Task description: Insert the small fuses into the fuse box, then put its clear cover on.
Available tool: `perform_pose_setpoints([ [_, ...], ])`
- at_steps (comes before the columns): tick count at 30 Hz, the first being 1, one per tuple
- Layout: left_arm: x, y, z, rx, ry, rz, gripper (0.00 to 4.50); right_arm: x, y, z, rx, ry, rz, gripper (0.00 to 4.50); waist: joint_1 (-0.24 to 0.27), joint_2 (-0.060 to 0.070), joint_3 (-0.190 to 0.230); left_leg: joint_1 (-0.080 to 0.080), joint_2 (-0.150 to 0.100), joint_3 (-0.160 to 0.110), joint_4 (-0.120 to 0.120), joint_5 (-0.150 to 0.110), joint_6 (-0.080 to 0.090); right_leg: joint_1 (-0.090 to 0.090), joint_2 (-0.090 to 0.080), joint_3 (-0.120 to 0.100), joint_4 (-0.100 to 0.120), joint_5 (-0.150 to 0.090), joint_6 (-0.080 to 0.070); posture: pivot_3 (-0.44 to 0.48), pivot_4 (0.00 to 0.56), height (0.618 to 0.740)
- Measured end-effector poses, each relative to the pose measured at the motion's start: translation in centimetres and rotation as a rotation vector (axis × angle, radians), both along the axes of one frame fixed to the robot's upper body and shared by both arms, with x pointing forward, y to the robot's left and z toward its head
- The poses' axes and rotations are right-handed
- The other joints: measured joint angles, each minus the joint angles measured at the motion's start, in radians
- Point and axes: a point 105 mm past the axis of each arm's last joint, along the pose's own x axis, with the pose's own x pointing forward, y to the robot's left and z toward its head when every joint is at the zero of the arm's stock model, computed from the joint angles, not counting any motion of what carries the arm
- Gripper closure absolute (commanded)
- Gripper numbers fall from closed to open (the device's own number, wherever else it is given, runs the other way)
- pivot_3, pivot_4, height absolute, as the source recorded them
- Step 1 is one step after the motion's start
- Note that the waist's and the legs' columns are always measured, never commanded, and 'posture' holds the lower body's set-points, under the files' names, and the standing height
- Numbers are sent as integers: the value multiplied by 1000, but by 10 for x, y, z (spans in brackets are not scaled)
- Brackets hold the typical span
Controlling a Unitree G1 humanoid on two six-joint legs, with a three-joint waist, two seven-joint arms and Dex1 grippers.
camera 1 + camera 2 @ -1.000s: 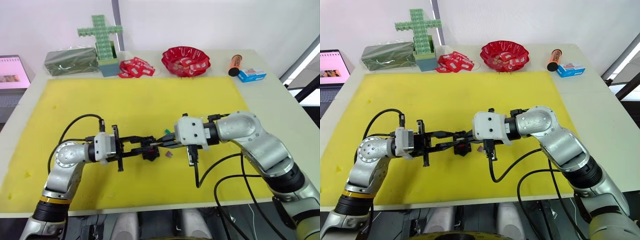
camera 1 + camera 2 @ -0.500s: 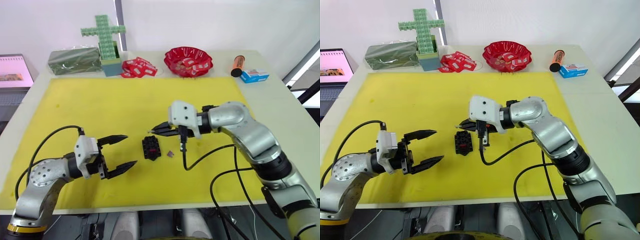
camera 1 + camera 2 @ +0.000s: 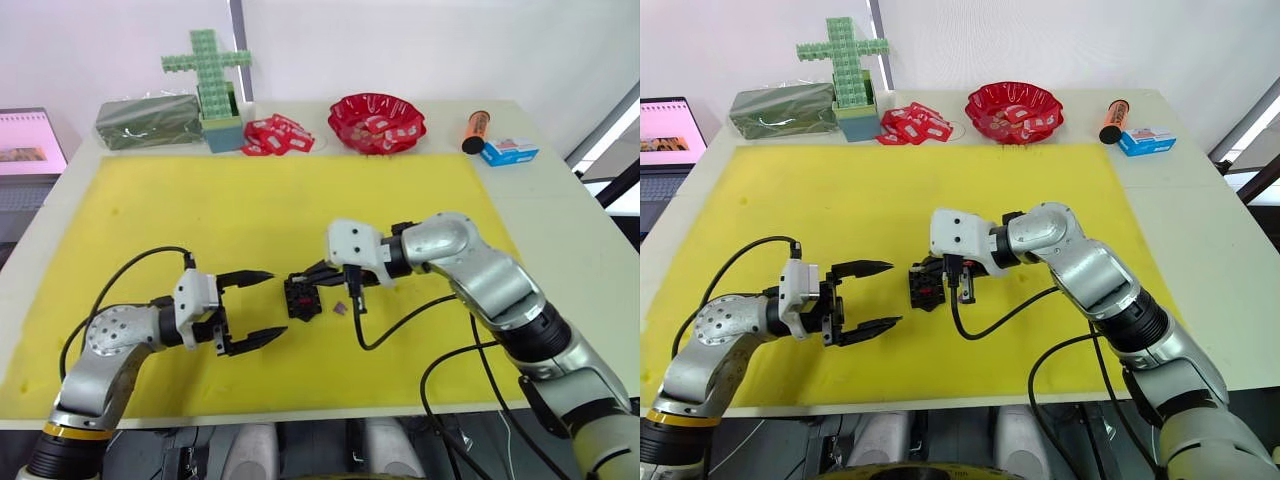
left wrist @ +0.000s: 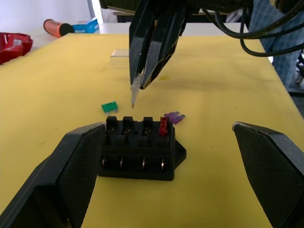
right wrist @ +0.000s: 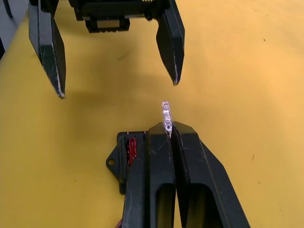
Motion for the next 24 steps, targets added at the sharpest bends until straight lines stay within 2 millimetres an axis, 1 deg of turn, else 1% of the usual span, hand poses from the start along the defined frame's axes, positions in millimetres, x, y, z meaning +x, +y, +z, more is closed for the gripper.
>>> perform_pose_setpoints([
  [5, 5, -1, 0, -4, -31, 16, 19, 1, -1, -2, -4, 5, 7, 4500, 0, 0, 0, 0, 0, 0, 0, 0, 0, 0, 0, 0, 0, 0, 0, 0, 150, 740],
  [16, 2, 0, -10, -4, -27, 20, 19, 2, -3, -7, -22, 29, 2, 4500, 0, 0, 0, 0, 0, 0, 0, 0, 0, 0, 0, 0, 0, 0, 0, 0, 150, 740],
  [24, 3, 4, -15, -1, -20, 22, 19, 1, -1, -10, -19, 61, 18, 4500, 0, 0, 0, 0, 0, 0, 0, 0, 0, 0, 0, 0, 0, 0, 0, 0, 150, 740],
])
